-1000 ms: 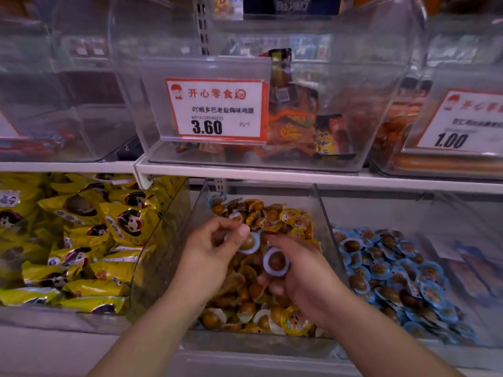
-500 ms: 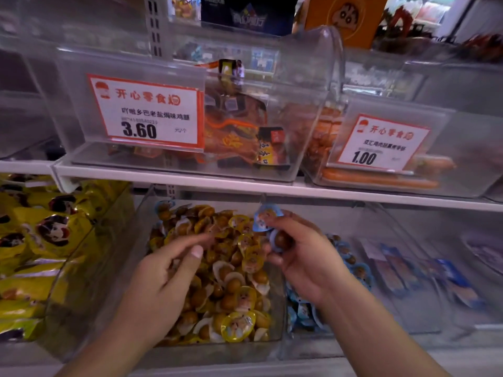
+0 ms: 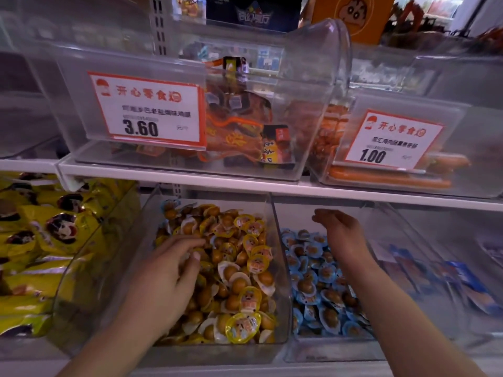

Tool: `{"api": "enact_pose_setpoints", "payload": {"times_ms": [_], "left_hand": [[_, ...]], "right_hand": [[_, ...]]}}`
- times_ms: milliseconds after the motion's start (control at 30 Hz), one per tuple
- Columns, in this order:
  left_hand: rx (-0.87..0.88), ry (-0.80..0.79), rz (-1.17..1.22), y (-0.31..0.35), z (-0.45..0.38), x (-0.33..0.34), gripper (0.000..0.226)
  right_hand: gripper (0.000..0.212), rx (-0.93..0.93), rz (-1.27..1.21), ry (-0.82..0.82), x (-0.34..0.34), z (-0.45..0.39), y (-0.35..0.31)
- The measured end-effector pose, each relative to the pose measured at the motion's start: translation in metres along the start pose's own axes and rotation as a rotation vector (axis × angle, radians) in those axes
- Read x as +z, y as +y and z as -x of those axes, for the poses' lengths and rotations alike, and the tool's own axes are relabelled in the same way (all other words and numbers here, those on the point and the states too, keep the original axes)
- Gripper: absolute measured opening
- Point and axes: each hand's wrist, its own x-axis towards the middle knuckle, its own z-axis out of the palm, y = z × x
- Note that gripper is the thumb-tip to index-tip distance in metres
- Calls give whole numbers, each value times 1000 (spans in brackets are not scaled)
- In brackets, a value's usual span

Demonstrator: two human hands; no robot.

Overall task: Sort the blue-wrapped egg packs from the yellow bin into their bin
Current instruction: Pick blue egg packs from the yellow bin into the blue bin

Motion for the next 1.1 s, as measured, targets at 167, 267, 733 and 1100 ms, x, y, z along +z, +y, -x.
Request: {"api": "enact_pose_setpoints", "payload": {"times_ms": [167, 267, 733, 1100], "left_hand": [[198, 187, -161, 2, 10, -39, 31], [61, 240, -100, -10, 19, -54, 35], [-30, 77, 87, -51, 29, -52, 58], [-3, 34, 50, -55, 30, -52, 54]], "right_hand": [[18, -346, 102, -198, 47, 39, -37], [32, -470, 402, -481, 103, 57, -60], [73, -505, 947, -779, 265, 13, -63], [31, -569, 959, -960, 248, 29, -59]]}}
